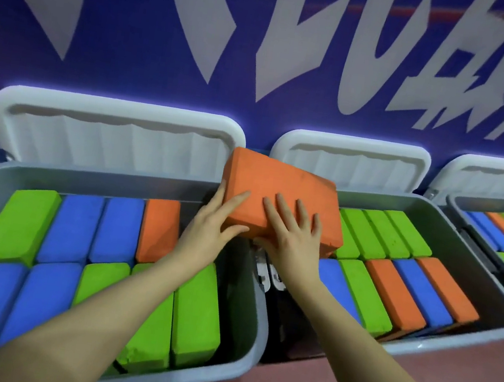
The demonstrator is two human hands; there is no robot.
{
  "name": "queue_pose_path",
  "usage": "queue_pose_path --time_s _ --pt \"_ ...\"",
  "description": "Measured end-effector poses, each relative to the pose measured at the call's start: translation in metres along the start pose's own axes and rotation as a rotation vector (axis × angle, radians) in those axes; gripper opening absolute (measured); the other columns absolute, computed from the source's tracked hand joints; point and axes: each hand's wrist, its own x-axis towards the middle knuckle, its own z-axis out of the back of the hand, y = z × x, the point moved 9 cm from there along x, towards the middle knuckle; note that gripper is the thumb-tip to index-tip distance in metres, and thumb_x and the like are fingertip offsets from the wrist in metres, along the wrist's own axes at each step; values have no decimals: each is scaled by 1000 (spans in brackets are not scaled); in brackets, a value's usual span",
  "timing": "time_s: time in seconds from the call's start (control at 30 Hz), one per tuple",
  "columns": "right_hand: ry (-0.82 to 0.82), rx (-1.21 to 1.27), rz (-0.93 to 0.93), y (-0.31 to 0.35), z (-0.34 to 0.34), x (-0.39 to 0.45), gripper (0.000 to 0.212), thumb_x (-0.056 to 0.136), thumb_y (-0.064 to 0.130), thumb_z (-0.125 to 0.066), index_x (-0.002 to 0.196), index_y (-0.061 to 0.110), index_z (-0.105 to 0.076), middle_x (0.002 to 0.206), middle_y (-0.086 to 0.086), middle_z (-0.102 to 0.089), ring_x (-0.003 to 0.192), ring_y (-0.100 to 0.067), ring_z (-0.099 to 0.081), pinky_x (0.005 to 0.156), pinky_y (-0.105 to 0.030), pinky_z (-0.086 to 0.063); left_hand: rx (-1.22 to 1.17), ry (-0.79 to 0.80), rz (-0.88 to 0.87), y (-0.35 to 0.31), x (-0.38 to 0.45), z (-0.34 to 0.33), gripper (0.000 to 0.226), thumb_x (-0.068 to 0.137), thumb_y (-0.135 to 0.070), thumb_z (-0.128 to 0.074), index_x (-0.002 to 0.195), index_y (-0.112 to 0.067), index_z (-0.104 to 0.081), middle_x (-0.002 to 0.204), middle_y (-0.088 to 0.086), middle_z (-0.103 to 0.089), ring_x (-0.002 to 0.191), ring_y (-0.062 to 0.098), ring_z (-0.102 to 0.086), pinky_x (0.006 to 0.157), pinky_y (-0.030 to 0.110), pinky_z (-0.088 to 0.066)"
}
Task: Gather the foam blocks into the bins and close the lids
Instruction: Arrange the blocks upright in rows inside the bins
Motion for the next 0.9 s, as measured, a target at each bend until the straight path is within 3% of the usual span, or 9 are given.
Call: queue_pose_path --time_s 0.13,0.27,0.4,0.63,0.73,0.83,0.9 --pt "-112 115 -7 19 26 22 62 79 41 -49 138 26 -37 139 -7 -54 118 -43 -55 90 -60 -47 246 -72 -124 -25 9 37 62 80 -25 -74 137 -28 -51 153 17 -29 120 41 -52 96 54 -47" --pt "-214 251 51 52 51 45 58 83 38 -48 138 25 -38 139 -10 -54 119 -44 -53 89 -57 -49 434 -175 -209 -43 9 87 61 78 -31 -72 134 -29 -48 148 21 -38 111 45 -58 75 58 -55" --pt "-264 365 128 88 63 61 57 82 33 -50 137 22 -39 136 -13 -56 116 -43 -55 87 -54 -52 626 -235 -245 -47 3 130 50 83 -48 -45 131 -35 -43 145 16 -44 103 40 -61 75 48 -57" --pt "-341 415 121 128 56 54 59 82 43 -53 133 15 -42 126 -13 -63 110 -30 -60 91 -55 -50 739 -239 -337 -45 -12 162 45 85 -46 -46 129 -34 -44 142 13 -49 99 40 -60 77 49 -56" --pt "-386 456 98 127 53 44 58 83 43 -54 132 14 -43 123 -14 -64 111 -23 -52 89 -52 -52 769 -213 -337 -45 -15 159 45 84 -46 -46 128 -34 -44 140 12 -51 97 40 -60 78 47 -56" --pt "-390 478 86 122 50 37 58 84 42 -55 130 9 -47 120 -13 -66 110 -19 -49 87 -49 -53 720 -214 -340 -44 -18 150 51 84 -47 -48 132 -32 -43 140 7 -52 99 38 -57 83 47 -54" --pt "-328 529 71 119 43 30 61 84 42 -55 129 1 -54 115 -12 -68 108 -16 -48 85 -49 -54 641 -231 -342 -44 -20 143 61 84 -46 -51 138 -21 -42 136 5 -56 104 33 -48 89 45 -49"
